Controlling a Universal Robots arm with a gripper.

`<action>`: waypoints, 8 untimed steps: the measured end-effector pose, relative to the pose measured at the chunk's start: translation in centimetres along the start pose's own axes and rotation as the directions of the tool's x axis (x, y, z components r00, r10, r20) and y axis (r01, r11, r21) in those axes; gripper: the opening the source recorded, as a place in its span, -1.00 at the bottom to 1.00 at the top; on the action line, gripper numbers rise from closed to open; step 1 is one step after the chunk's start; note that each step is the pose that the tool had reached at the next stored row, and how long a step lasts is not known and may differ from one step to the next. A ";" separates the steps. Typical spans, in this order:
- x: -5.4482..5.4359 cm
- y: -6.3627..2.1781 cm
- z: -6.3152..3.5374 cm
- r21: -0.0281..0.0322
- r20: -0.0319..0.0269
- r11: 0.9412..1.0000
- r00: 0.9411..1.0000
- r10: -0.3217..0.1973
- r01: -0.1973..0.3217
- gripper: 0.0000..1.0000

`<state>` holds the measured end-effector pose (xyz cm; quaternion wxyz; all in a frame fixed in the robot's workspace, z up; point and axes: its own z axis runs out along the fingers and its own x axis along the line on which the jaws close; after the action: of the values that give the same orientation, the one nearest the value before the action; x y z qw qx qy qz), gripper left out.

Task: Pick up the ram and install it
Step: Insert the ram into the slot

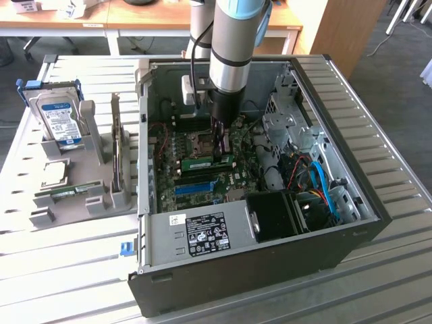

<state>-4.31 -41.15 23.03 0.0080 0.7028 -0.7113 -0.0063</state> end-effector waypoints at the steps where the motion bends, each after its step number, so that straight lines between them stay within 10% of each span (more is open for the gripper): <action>1: 0.0 0.00 0.00 0.000 0.000 1.000 1.000 -0.001 0.001 -0.76; 8: 0.0 0.00 0.00 0.000 0.000 1.000 1.000 -0.005 0.005 -0.76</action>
<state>-4.32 -41.15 23.03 0.0080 0.7045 -0.7096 -0.0063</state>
